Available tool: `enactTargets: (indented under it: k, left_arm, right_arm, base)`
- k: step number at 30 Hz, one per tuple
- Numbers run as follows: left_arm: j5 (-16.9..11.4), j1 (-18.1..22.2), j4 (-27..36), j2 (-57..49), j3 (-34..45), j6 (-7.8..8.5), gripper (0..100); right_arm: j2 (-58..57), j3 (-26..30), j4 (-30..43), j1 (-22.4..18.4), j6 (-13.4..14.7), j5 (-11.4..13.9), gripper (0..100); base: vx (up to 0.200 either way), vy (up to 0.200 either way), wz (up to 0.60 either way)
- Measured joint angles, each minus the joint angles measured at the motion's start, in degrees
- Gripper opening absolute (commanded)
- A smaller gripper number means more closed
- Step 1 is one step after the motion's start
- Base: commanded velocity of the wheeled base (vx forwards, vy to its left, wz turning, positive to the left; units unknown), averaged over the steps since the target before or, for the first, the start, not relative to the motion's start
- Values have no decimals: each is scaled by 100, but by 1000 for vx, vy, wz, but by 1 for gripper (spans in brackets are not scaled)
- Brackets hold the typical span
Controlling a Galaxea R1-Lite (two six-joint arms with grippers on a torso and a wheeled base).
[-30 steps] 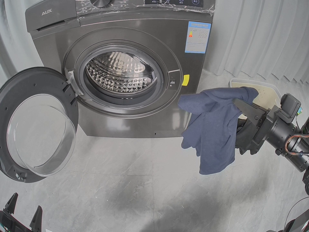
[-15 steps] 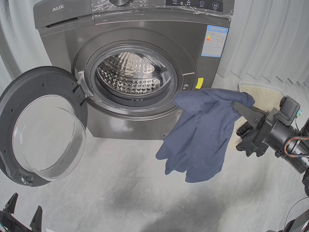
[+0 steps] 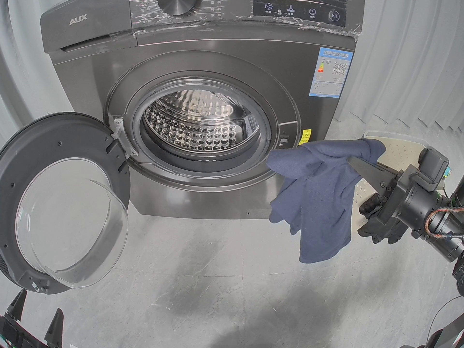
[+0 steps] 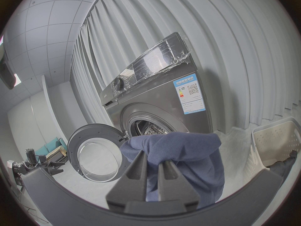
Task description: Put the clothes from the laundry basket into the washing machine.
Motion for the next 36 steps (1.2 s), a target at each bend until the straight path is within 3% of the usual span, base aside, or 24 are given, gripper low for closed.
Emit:
enactTargets:
  k: [12,19,23,36]
  left_arm:
    - [10,0,-5,0,0,49,100]
    - [10,6,-7,0,0,52,100]
    - [13,13,-12,0,0,68,100]
    - [-23,17,-32,0,0,201,100]
  right_arm:
    - [141,-16,52,223,2,-72,0]
    - [475,-184,-9,725,184,-505,0]
    - [703,-355,-39,937,315,-610,0]
    - [1365,-868,-411,1136,304,-684,0]
  base:
    - [0,33,0]
    - [0,0,0]
    - [0,0,0]
    - [0,0,0]
